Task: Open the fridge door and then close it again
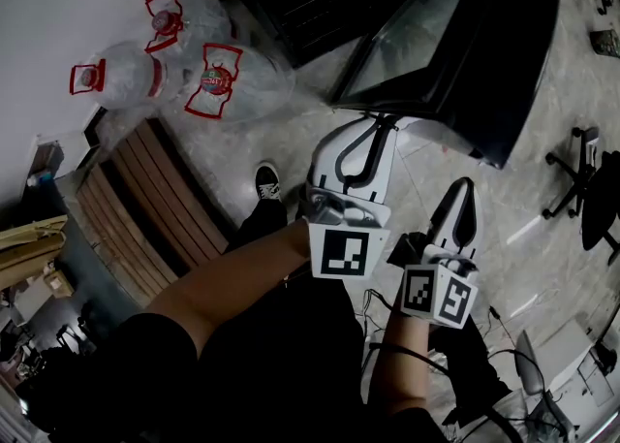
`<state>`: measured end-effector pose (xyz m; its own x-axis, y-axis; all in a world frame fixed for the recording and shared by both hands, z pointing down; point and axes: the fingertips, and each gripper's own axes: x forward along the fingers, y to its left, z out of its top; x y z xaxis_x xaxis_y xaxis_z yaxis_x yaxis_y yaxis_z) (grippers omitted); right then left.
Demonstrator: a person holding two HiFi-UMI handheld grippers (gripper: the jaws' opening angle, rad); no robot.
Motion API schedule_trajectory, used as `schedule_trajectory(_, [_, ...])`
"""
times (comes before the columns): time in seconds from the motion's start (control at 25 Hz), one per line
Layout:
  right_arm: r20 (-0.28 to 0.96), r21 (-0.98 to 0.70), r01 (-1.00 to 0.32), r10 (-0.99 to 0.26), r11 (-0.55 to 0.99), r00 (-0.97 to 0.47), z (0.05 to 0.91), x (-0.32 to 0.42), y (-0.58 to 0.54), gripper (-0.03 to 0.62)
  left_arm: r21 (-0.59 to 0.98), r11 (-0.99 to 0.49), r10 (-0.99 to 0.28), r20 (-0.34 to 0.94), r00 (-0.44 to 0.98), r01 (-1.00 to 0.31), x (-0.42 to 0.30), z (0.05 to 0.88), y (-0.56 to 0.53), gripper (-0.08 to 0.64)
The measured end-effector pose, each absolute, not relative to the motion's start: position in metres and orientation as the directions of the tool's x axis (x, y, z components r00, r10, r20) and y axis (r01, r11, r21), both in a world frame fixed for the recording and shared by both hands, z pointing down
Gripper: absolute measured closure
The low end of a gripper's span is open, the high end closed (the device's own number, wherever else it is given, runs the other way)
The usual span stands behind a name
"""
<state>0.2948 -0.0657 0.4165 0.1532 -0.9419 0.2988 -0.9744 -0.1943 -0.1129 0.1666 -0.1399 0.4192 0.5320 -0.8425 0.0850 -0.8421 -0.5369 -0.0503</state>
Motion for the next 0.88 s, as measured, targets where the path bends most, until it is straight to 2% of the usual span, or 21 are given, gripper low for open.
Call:
schedule_trajectory(0.4, [0.302,-0.12,-0.982,-0.948,-0.143,0.101,0.415,0.274,-0.083,0.577,-0.058,-0.541,-0.84,0.089,0.535,-0.839,0.145,0.418,-0.154,0.525])
schedule_trajectory(0.88, [0.301,-0.126,-0.992,-0.953,-0.029,-0.01,0.414,0.22,-0.129,0.577,-0.107,-0.506,-0.862,0.061,0.503,-0.856,0.069,0.417,-0.214,0.514])
